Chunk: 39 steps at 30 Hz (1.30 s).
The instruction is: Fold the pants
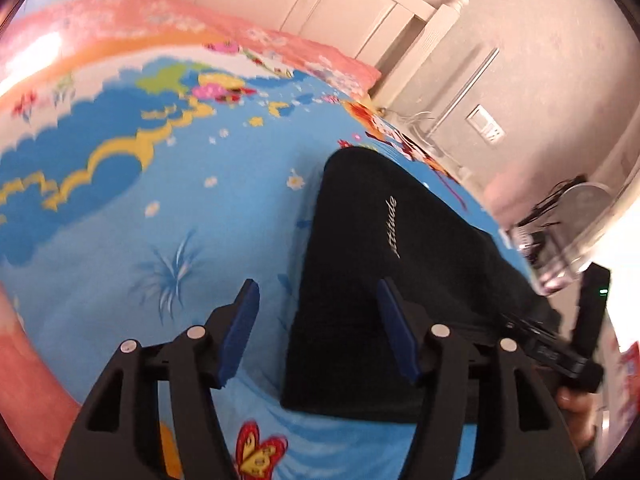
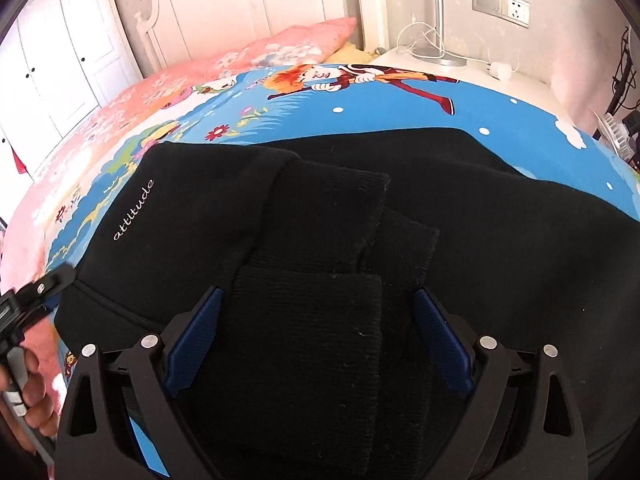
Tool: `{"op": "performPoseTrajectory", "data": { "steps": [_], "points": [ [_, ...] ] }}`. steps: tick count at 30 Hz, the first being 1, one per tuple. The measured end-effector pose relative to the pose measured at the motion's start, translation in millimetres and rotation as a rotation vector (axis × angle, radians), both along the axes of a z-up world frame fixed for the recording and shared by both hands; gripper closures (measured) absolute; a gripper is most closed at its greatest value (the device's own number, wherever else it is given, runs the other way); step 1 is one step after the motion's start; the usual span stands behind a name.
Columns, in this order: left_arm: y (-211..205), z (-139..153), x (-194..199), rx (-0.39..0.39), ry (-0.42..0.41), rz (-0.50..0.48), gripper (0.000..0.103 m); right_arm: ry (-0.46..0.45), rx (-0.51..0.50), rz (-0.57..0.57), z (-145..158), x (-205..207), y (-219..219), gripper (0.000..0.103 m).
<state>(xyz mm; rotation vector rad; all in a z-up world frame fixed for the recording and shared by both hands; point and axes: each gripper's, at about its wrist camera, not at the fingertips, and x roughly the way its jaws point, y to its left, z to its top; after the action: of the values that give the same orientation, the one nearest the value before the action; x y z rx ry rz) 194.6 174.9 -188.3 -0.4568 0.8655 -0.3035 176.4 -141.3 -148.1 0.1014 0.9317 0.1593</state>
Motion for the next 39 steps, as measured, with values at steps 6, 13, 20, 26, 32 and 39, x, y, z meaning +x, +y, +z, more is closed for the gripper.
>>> {"op": "performPoseTrajectory", "data": {
  "steps": [6, 13, 20, 26, 32, 39],
  "points": [
    [10.0, -15.1, -10.6, -0.148, 0.036, -0.070, 0.043, 0.002, -0.001, 0.002, -0.8, 1.7, -2.7, 0.011],
    [-1.2, -19.3, -11.6, -0.175, 0.043, -0.127, 0.049, 0.002, 0.004, 0.002, -1.8, 1.7, -3.9, 0.009],
    [5.4, -2.6, -20.5, -0.292, -0.006, -0.127, 0.068, -0.005, 0.002, 0.003, -2.1, 0.2, -3.5, 0.008],
    [-3.5, -16.4, -13.7, -0.301, 0.087, -0.106, 0.044, -0.008, 0.003, 0.003, -2.4, -0.2, -2.8, 0.008],
    [-10.3, -19.6, -11.1, -0.313, 0.104, -0.073, 0.051, -0.011, 0.003, 0.003, -2.5, 0.1, -2.1, 0.007],
    [-13.2, -10.9, -12.9, -0.324, 0.088, -0.057, 0.065, -0.011, 0.002, 0.002, -2.7, -0.4, -1.4, 0.007]
  ]
}}
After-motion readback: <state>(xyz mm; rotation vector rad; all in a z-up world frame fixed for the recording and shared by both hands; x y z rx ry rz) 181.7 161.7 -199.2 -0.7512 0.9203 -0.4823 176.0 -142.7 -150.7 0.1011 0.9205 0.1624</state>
